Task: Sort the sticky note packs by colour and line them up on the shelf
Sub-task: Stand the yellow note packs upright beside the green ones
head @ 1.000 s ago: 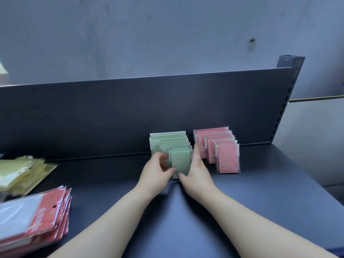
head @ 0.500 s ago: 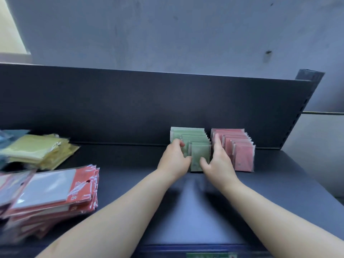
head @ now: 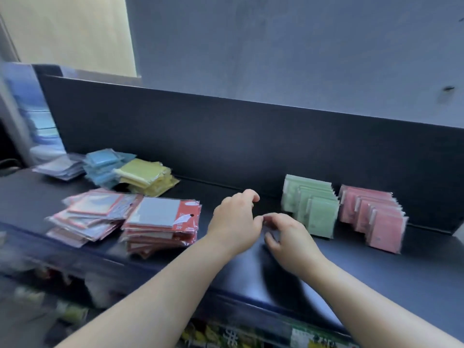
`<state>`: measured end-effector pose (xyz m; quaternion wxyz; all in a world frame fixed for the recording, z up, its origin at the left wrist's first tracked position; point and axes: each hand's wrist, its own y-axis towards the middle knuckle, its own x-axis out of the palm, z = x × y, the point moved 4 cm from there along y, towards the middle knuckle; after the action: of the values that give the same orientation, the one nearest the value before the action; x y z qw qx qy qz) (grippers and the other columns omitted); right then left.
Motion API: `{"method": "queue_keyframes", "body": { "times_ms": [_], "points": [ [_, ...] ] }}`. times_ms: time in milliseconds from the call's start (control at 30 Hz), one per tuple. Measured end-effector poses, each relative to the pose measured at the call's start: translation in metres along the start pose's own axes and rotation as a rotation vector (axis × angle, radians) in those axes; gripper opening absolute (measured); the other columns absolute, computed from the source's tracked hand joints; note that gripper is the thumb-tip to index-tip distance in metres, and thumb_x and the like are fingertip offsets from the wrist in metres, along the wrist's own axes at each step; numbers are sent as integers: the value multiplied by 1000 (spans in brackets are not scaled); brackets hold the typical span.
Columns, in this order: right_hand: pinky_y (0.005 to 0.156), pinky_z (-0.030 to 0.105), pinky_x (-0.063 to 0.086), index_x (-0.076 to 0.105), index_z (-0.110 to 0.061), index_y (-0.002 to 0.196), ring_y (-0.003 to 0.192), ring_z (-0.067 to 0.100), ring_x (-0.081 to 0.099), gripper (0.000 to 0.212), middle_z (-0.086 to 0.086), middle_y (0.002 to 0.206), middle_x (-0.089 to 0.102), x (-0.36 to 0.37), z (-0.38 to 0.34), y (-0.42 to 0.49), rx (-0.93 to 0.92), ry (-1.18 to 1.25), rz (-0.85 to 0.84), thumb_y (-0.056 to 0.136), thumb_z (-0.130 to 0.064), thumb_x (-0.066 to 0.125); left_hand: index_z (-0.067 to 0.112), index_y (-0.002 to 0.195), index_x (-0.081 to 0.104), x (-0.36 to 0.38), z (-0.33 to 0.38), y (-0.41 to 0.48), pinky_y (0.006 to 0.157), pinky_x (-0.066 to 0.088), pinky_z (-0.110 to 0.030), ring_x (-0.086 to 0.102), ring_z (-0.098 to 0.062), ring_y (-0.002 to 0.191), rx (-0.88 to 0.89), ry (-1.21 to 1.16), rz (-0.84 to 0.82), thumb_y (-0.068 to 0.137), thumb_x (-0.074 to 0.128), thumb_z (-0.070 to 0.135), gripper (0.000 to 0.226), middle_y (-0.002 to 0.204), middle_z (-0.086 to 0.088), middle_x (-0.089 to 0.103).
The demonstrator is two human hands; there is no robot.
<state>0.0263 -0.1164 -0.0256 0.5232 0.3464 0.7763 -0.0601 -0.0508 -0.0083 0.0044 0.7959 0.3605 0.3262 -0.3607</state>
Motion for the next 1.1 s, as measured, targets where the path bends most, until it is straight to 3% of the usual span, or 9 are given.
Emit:
{"method": "queue_keyframes", "body": {
  "times_ms": [167, 333, 467, 600, 700, 833, 967, 1033, 1100],
  "points": [
    [83, 16, 38, 59, -21, 124, 94, 9, 57, 33, -6, 107, 64, 23, -28, 4, -42, 111, -126, 91, -21, 53, 21, 124, 50, -41, -42, -33, 100, 37, -35, 48, -22, 115, -143, 108, 128, 90, 58, 28, 36, 120, 0, 55],
    [88, 18, 37, 50, -18, 135, 105, 12, 57, 43, -4, 117, 63, 47, -57, 5, -66, 192, -239, 95, -33, 52, 17, 131, 47, -80, -90, -68, 110, 24, -33, 35, -25, 130, -363, 156, 215, 92, 55, 22, 40, 137, -6, 44],
    [97, 22, 36, 38, -13, 144, 122, 15, 51, 56, 1, 136, 54, 57, -79, 10, -6, 286, -309, 96, -40, 48, 15, 143, 38, -101, -121, -80, 112, 27, -35, 33, -25, 136, -553, -16, 176, 96, 48, 23, 48, 149, -7, 34],
    [101, 27, 36, 37, -16, 143, 126, 16, 48, 60, -2, 138, 49, 66, -92, 16, 131, 473, -342, 94, -48, 50, 18, 141, 38, -101, -140, -75, 101, 41, -34, 52, -21, 115, -675, -303, 99, 98, 47, 29, 46, 133, -3, 51],
    [97, 35, 48, 50, -33, 126, 107, 10, 58, 41, -14, 120, 60, 76, -103, 26, 152, 613, -368, 89, -49, 56, 21, 137, 42, -95, -146, -66, 90, 48, -33, 58, -19, 106, -664, -529, 81, 98, 49, 27, 40, 120, 1, 58],
    [69, 27, 52, 53, -40, 112, 92, 9, 61, 28, -15, 105, 64, 82, -106, 45, 243, 582, -333, 85, -41, 61, 24, 128, 45, -79, -150, -51, 89, 54, -40, 62, -20, 106, -572, -707, -11, 92, 55, 26, 37, 119, 2, 61],
    [71, 30, 44, 57, -26, 96, 81, 14, 57, 13, -5, 94, 66, 73, -94, 65, 428, 658, -247, 86, -18, 59, 36, 138, 39, -55, -160, -38, 102, 47, -41, 56, -12, 119, -449, -832, -134, 64, 60, 52, 79, 132, 5, 54],
    [77, 33, 44, 56, -21, 110, 84, 18, 58, 26, -1, 96, 66, 68, -87, 70, 536, 709, -137, 85, -12, 58, 37, 137, 42, -49, -157, -33, 104, 45, -39, 56, -11, 119, -410, -884, -270, 64, 62, 51, 76, 132, 6, 55],
    [80, 32, 44, 41, -16, 140, 89, 19, 59, 58, 6, 115, 63, 65, -79, 69, 635, 738, -32, 84, -13, 60, 28, 130, 51, -50, -158, -25, 98, 50, -36, 62, -14, 112, -398, -951, -336, 71, 63, 38, 61, 126, 2, 61]
  ]
}}
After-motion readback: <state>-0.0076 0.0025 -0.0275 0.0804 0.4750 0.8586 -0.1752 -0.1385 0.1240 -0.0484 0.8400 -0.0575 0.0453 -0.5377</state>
